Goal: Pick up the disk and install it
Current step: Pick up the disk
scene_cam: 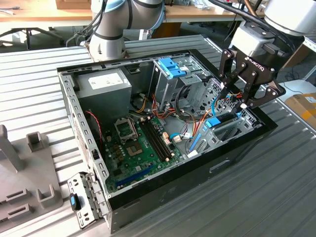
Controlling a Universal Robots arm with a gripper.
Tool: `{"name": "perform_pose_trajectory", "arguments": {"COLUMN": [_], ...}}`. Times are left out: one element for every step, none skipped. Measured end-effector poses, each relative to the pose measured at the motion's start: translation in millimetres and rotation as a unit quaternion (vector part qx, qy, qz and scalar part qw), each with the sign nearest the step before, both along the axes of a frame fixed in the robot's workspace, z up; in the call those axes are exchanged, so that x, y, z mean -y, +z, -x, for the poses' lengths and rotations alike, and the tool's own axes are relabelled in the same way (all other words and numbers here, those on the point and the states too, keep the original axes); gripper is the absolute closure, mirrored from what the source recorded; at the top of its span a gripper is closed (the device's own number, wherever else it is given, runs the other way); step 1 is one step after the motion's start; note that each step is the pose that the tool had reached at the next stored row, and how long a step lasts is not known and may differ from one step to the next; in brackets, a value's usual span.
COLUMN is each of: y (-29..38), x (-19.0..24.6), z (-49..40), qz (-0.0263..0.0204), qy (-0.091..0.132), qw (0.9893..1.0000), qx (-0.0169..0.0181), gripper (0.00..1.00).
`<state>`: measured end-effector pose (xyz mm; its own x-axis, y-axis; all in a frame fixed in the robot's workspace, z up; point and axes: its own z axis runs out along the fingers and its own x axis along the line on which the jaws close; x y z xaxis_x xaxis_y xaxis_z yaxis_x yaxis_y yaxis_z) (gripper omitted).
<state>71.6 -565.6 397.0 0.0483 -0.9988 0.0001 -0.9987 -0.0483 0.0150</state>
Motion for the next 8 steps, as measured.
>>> {"name": "perform_pose_trajectory", "arguments": {"y": [0.4, 0.8, 0.9, 1.0, 1.0, 1.0, 1.0, 1.0], "x": [0.0, 0.0, 0.0, 0.0, 0.0, 0.0, 0.0, 0.0], "z": [0.0, 0.0, 0.0, 0.0, 0.0, 0.0, 0.0, 0.0], "qz": [0.0, 0.0, 0.0, 0.0001, 0.0001, 0.0001, 0.0001, 0.0001], "qy": [0.0, 0.0, 0.0, 0.0, 0.0, 0.0, 0.0, 0.0], "qw": [1.0, 1.0, 1.0, 1.0, 1.0, 1.0, 1.0, 1.0], "qx": [0.0, 0.0, 0.0, 0.0, 0.0, 0.0, 0.0, 0.0], "gripper": [0.5, 0.5, 0.5, 0.5, 0.5, 0.5, 0.5, 0.5]}}
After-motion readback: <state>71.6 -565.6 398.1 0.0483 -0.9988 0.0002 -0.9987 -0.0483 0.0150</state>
